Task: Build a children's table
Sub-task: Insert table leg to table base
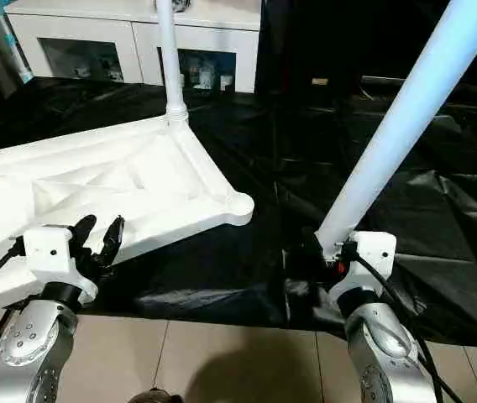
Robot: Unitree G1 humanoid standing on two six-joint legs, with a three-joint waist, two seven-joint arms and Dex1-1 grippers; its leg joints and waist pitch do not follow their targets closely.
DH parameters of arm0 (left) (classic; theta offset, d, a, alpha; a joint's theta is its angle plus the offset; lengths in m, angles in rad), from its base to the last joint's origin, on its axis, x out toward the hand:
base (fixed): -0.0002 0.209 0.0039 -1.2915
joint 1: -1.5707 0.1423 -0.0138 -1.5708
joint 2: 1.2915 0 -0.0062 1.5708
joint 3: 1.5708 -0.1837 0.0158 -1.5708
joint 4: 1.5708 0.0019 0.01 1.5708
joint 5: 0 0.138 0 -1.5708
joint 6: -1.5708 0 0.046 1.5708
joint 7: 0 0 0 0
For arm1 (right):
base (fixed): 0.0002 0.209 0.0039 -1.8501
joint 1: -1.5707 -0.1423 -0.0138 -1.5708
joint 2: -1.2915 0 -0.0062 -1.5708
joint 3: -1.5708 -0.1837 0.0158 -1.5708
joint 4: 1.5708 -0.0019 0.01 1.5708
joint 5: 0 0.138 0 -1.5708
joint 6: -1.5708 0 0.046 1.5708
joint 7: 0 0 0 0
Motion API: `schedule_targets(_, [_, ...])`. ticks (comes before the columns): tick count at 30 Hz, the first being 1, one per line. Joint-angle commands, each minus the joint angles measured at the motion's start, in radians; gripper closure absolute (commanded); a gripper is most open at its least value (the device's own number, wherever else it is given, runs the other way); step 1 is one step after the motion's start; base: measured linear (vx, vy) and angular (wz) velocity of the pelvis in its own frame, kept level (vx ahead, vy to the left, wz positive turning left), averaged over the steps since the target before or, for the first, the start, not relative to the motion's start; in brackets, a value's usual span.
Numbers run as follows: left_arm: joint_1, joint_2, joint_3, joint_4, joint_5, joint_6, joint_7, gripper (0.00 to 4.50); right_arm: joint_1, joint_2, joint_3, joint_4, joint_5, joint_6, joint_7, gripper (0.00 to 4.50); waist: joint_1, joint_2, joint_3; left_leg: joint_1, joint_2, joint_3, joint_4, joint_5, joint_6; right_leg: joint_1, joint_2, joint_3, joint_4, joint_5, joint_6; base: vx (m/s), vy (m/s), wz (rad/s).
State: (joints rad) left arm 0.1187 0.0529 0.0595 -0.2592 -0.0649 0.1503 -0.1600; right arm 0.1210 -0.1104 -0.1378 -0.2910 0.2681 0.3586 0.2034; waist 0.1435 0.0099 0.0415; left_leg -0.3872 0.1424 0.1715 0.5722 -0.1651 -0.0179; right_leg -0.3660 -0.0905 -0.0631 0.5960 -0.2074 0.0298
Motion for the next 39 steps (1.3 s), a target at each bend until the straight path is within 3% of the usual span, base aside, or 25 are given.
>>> schedule_targets(1, [0.006, 0.002, -0.011, -0.012, -0.005, 0.008, 0.004, 2.0, -0.006, -0.005, -0.007, 0.001, 0.005, 0.005, -0.003, 1.87, 0.001, -0.007, -0.046, 0.019, 0.083, -0.039, -0.079, -0.339, -0.007, 0.014, -0.068, 0.049, -0.08, -0.238, -0.111, 0.0, 0.0, 0.0])
schedule_targets(39, [0.006, 0.002, -0.011, -0.012, -0.005, 0.008, 0.004, 2.0, -0.006, -0.005, -0.007, 0.001, 0.005, 0.005, -0.003, 1.87, 0.001, -0.007, -0.046, 0.018, 0.083, -0.038, -0.078, -0.331, -0.005, 0.015, -0.068, 0.049, -0.079, -0.231, -0.112, 0.0, 0.0, 0.0])
